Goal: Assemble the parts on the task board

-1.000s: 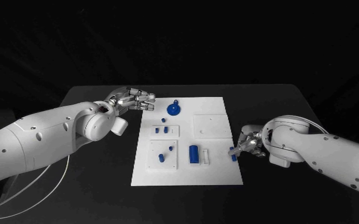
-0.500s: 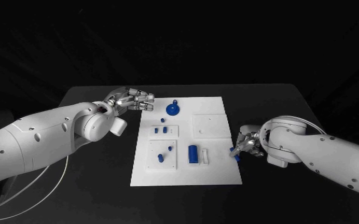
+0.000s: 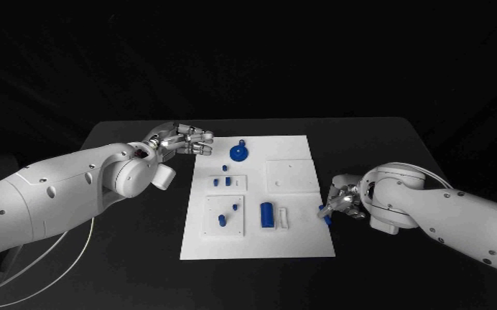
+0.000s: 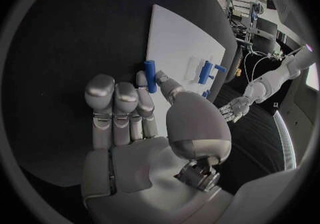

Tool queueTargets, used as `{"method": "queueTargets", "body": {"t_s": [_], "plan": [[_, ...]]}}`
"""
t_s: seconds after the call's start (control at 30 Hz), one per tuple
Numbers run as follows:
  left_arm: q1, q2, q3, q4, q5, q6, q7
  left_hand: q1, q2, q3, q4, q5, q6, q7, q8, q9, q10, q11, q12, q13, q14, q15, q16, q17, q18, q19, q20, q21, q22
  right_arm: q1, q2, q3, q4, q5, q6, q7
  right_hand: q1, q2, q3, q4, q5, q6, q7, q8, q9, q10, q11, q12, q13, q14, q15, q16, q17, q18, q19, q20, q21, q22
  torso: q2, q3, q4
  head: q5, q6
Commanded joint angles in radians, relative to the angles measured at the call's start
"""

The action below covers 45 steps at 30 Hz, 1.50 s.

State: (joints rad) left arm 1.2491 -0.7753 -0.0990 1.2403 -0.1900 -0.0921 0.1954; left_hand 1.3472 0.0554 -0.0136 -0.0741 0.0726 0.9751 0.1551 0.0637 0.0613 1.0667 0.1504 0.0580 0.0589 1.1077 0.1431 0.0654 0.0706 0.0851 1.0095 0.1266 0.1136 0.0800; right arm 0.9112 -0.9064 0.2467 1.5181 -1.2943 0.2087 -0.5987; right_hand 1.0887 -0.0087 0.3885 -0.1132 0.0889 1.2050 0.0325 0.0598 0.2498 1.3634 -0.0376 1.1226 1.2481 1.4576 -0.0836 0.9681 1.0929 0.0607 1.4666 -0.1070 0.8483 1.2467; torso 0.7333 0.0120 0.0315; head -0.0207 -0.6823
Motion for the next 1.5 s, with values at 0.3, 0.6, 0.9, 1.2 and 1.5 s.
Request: {"method": "queueTargets", "body": {"t_s": [0.3,0.6,0.9,1.2,1.5], "plan": [[0.000,0.003,0.001,0.002,0.001,0.023,-0.001,-0.010,0.005,0.000,-0.001,0.003,0.003,0.001,-0.002,0.000,-0.005,-0.001,0.001,0.001,-0.006,-0.002,-0.003,0.001,-0.018,-0.006,0.001,-0.002,0.000,-0.013,-0.042,0.030,0.015,0.020,-0.151,-0.017,-0.009,-0.034,-0.035,0.054,-0.016,0.031,-0.008,0.003,0.003,0.015,-0.010,0.019,0.011,0.006,-0.009,0.011,0.004,-0.008,0.059,-0.008,0.025,0.007,-0.002,-0.0010,-0.0029,-0.006,0.010],[0.000,0.006,0.001,0.000,0.002,0.023,-0.003,-0.009,0.004,0.001,-0.002,0.003,0.002,0.000,-0.002,0.000,-0.004,-0.001,0.001,0.001,-0.006,-0.002,-0.003,0.001,-0.018,-0.006,0.001,-0.002,0.000,-0.011,-0.072,0.060,0.072,0.050,-0.235,-0.010,0.003,-0.033,-0.051,0.082,-0.035,0.048,-0.012,0.004,-0.009,0.025,-0.011,0.021,0.017,0.006,-0.009,0.016,-0.002,-0.012,0.059,-0.009,0.032,0.005,0.000,0.0002,-0.0012,-0.011,0.010],[0.000,0.009,0.001,0.001,0.002,0.018,-0.001,-0.010,0.003,0.001,-0.001,0.004,0.000,0.001,-0.002,0.000,-0.005,0.000,0.001,0.001,-0.005,-0.002,-0.003,0.001,-0.018,-0.005,0.001,-0.001,0.000,-0.011,-0.057,0.056,0.134,0.080,-0.268,-0.007,-0.002,-0.044,-0.062,0.102,-0.039,0.052,-0.013,0.004,-0.015,0.026,-0.011,0.018,0.018,0.005,-0.010,0.016,-0.003,-0.012,0.059,-0.011,0.031,0.003,0.000,-0.0018,-0.0014,-0.018,0.008],[0.000,0.012,0.001,0.010,0.003,0.011,0.004,-0.010,0.004,0.001,-0.001,0.004,-0.006,0.001,-0.003,0.000,-0.007,0.000,0.001,0.002,-0.006,-0.002,-0.003,0.001,-0.017,-0.005,0.001,-0.001,0.000,-0.033,0.002,0.026,0.144,0.089,-0.277,-0.009,0.009,-0.038,-0.077,0.109,-0.038,0.053,-0.012,0.004,-0.021,0.026,-0.012,0.014,0.020,0.005,-0.010,0.014,-0.004,-0.012,0.058,-0.011,0.030,0.000,0.000,-0.0014,0.0023,-0.027,0.009],[0.000,0.013,0.001,0.016,0.009,0.015,0.005,-0.012,0.005,0.001,0.000,0.003,-0.008,0.001,-0.003,0.000,-0.007,0.000,0.001,0.002,-0.005,-0.002,-0.003,0.001,-0.017,-0.004,0.001,-0.001,0.000,-0.041,0.053,-0.002,0.128,0.075,-0.257,-0.021,0.008,-0.015,-0.102,0.088,-0.031,0.053,-0.013,0.004,-0.019,0.025,-0.013,0.008,0.018,0.003,-0.011,0.008,-0.011,-0.011,0.058,-0.011,0.023,-0.008,0.001,-0.0003,0.0010,-0.023,0.008]]}}
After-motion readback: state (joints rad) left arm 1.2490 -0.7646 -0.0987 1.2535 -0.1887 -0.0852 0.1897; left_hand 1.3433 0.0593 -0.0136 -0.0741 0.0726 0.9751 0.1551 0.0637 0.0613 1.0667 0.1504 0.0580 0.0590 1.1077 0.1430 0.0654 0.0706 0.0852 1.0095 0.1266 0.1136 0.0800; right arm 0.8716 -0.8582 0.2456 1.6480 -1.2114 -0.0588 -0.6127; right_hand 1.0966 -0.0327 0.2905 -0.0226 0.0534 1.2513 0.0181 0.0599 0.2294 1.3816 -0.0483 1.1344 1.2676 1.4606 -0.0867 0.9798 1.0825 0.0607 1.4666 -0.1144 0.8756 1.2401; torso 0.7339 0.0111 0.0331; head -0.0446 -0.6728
